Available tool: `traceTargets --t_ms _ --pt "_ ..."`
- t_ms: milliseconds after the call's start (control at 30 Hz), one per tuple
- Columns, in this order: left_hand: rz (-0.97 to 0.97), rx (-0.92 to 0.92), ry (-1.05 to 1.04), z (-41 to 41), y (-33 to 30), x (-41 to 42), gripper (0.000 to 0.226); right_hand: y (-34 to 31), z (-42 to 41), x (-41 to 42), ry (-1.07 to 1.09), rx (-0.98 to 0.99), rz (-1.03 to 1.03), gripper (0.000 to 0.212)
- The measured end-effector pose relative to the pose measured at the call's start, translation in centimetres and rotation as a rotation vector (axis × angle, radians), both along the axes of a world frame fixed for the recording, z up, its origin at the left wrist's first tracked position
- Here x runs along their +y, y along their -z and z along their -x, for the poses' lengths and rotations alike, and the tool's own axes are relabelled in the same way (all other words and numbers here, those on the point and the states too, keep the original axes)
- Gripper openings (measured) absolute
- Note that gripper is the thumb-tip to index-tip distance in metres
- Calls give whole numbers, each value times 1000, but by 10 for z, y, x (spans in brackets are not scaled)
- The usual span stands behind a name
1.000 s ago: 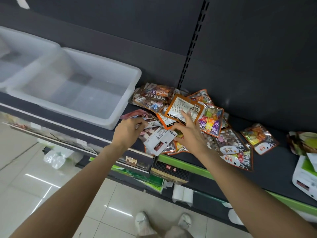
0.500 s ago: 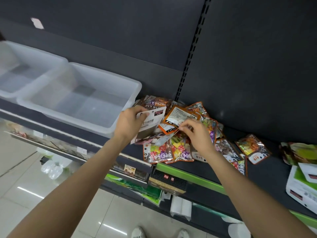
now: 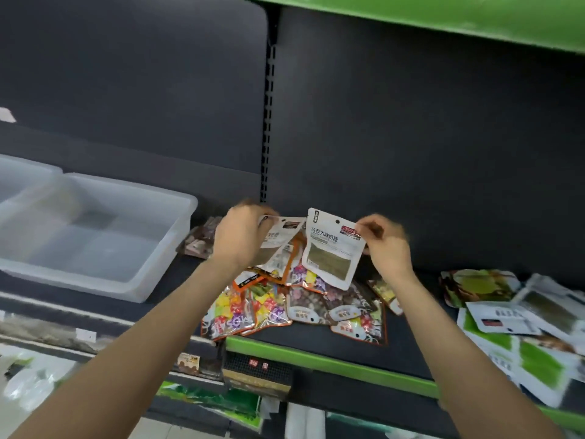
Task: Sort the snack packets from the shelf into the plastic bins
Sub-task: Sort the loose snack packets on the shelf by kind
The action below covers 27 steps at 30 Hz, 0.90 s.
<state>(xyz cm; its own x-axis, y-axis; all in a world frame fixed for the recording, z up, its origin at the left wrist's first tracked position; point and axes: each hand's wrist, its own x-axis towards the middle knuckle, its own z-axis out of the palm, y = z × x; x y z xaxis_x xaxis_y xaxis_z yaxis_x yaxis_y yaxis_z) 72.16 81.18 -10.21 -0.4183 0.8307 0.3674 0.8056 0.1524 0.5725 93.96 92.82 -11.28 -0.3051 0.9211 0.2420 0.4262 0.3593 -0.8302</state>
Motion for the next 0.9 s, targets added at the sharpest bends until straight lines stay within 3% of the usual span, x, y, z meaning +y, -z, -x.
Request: traceTargets --t_ms 300,500,600,667,767,833,900 --pt "73 -214 229 -202 6 118 16 6 -204 52 369 -22 -15 14" --pt "63 -267 117 -329 9 193 22 -14 -326 83 604 -67 -247 13" --pt "43 -214 180 -377 14 210 23 -6 -360 93 533 -248 -326 13" --pt "150 -218 326 -400 37 212 20 11 -376 94 407 -410 -289 14" --pt "462 -259 627 -417 85 203 31 50 -396 91 274 -623 -24 17" --pt "627 -100 682 -417 108 198 42 72 -404 88 166 -712 157 28" --pt "702 -85 665 -411 117 195 52 81 -406 85 117 -749 226 39"
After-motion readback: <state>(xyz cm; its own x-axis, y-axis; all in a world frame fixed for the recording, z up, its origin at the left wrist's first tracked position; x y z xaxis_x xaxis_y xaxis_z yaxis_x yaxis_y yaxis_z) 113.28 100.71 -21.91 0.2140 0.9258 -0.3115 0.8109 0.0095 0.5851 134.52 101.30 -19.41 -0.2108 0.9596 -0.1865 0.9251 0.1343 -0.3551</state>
